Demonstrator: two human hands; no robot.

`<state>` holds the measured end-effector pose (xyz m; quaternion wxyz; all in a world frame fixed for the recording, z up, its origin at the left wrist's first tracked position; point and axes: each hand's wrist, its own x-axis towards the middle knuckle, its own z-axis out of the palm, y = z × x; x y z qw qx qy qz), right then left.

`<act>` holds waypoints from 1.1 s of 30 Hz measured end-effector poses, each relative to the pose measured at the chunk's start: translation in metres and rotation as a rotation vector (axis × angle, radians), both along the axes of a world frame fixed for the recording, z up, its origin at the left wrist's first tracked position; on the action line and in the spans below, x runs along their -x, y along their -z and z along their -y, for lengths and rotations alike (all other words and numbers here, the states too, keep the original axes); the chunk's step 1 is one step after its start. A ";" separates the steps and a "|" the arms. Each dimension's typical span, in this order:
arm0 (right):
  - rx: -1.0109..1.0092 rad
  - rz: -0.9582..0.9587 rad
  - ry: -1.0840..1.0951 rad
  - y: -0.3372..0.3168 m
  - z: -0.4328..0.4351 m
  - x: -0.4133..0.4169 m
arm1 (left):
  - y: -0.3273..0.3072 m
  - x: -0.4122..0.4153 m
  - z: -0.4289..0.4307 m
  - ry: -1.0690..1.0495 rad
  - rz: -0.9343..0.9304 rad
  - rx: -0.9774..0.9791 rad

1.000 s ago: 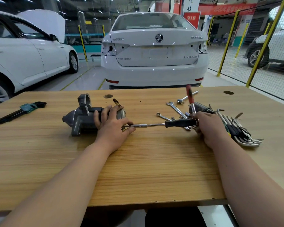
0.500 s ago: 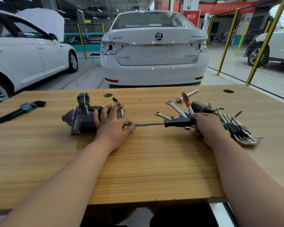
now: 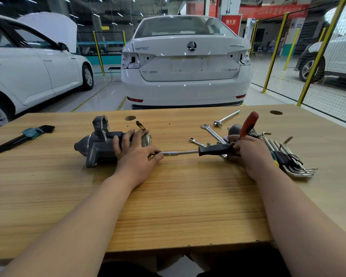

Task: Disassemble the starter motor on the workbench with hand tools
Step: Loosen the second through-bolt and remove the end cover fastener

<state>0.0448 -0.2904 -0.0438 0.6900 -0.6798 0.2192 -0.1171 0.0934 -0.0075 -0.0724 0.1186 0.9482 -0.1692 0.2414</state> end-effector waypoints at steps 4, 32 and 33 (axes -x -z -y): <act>0.107 -0.002 0.005 0.000 -0.004 0.002 | 0.000 0.001 0.000 0.013 0.007 0.026; 0.036 0.041 -0.013 0.005 0.000 -0.001 | -0.001 0.003 0.001 -0.016 0.002 -0.031; 0.051 0.036 -0.017 0.006 0.000 0.000 | -0.001 0.003 0.001 -0.016 0.001 -0.030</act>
